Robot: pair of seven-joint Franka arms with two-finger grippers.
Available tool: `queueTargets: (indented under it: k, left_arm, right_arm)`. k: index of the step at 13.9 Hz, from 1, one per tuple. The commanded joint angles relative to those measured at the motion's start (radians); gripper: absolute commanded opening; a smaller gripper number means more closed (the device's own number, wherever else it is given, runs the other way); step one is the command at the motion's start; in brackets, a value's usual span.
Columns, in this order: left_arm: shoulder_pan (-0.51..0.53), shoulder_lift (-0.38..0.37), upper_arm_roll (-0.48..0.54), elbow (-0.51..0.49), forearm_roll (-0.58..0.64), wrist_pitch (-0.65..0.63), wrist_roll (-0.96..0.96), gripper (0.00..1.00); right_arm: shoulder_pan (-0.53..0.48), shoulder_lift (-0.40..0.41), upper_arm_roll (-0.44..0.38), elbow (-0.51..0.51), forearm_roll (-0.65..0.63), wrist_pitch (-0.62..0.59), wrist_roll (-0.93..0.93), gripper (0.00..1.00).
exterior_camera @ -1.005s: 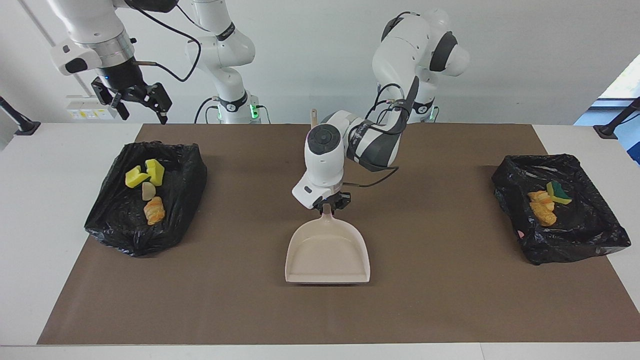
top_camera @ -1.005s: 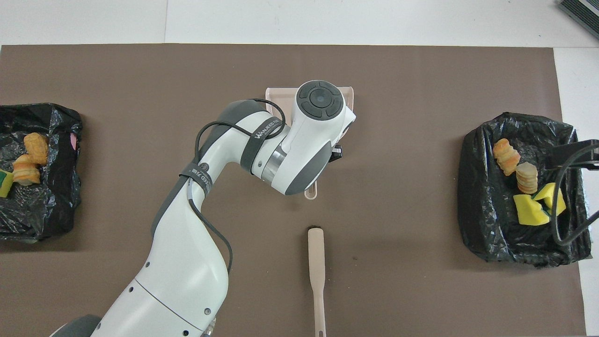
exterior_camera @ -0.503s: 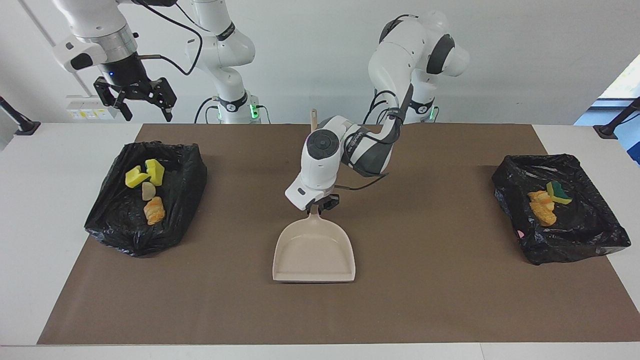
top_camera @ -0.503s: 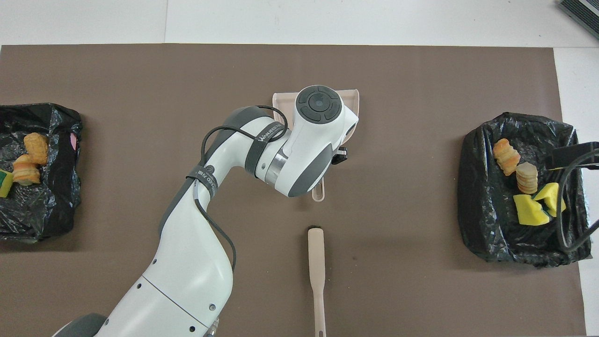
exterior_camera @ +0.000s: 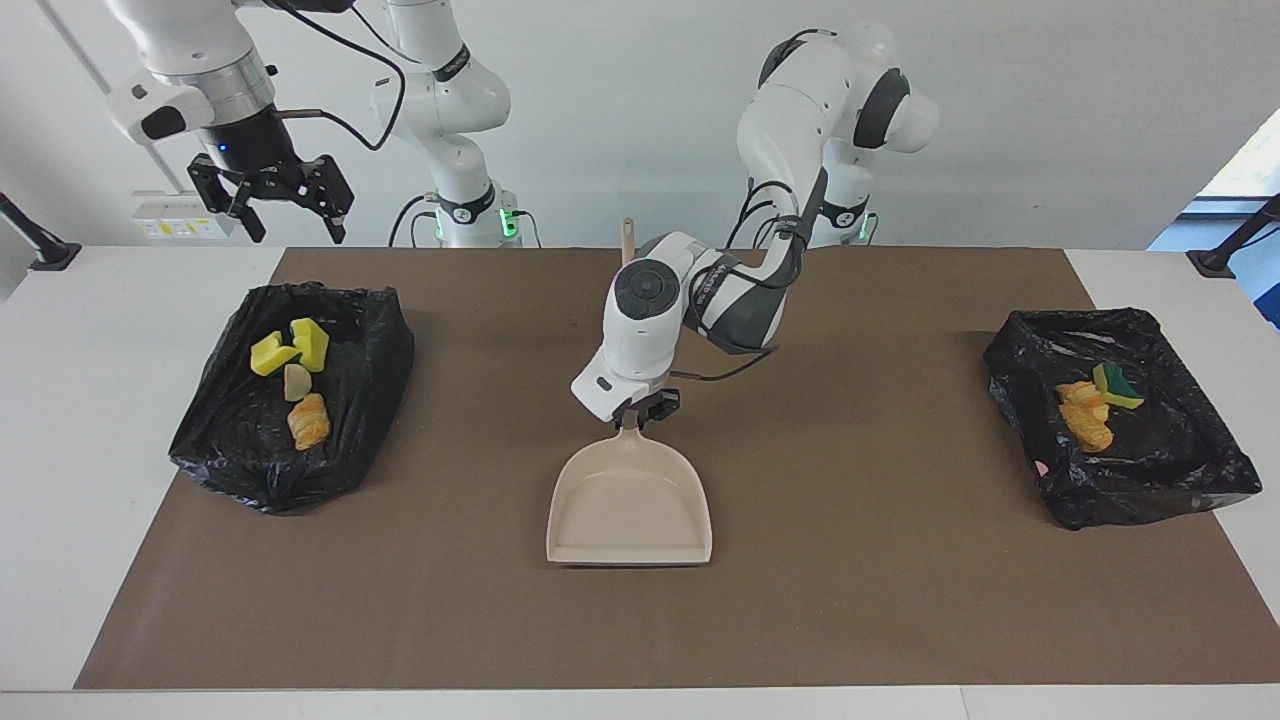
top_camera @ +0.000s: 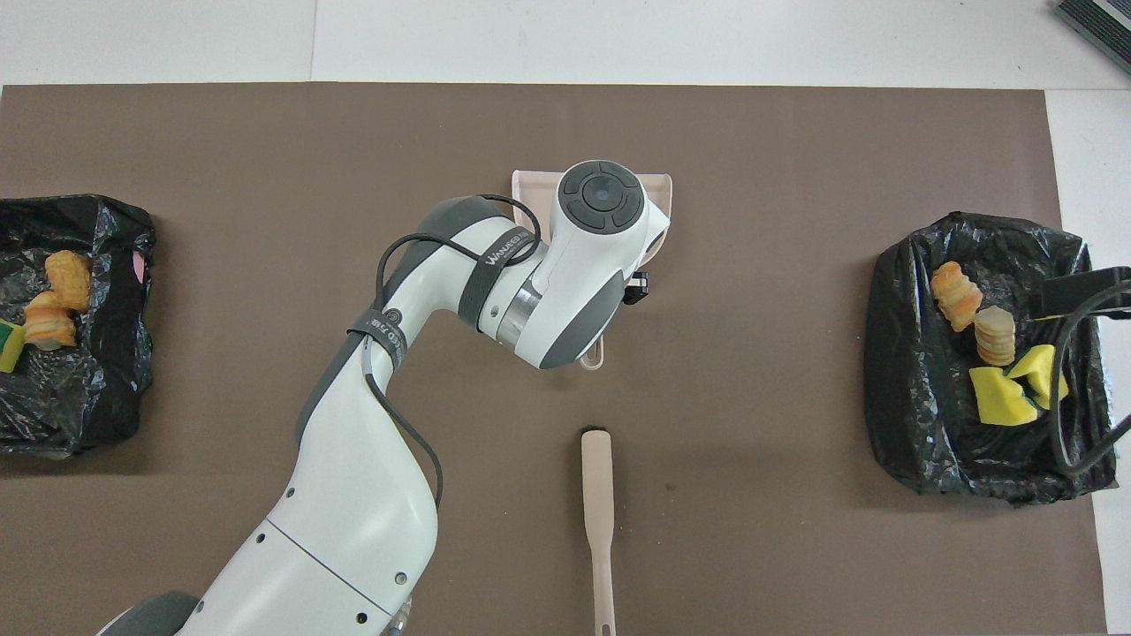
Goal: Sweep and dump trash in bin
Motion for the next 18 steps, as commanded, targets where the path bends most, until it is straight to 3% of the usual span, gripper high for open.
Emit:
queueTargets:
  k: [1, 2, 3, 6, 13, 18]
  left_arm:
    - [0.003, -0.067, 0.005, -0.051, 0.021, 0.000, -0.001, 0.83]
    - [0.004, -0.094, 0.007, -0.068, 0.021, 0.000, 0.007, 0.98]
    - [0.016, -0.132, 0.007, -0.094, 0.021, 0.002, 0.035, 1.00]
    - [0.073, -0.283, 0.009, -0.224, 0.021, 0.002, 0.105, 1.00]
    - [0.211, -0.531, 0.009, -0.410, 0.063, -0.015, 0.238, 1.00]
    - [0.358, -0.645, 0.009, -0.415, 0.063, -0.115, 0.383, 1.00]
  right_arm:
    - [-0.001, 0.001, 0.000, 0.010, 0.004, 0.004, -0.005, 1.00]
    - [-0.003, 0.001, 0.000, 0.010, 0.006, 0.004, -0.007, 1.00]
    - [-0.003, 0.000, 0.000, 0.008, 0.007, 0.004, -0.007, 1.00]
    - [-0.003, -0.006, 0.000, -0.002, 0.010, 0.001, -0.005, 1.00]
    - [-0.005, -0.003, -0.002, 0.008, 0.004, -0.005, -0.005, 1.00]
    - [-0.008, -0.010, -0.003, 0.001, 0.009, -0.007, 0.008, 1.00]
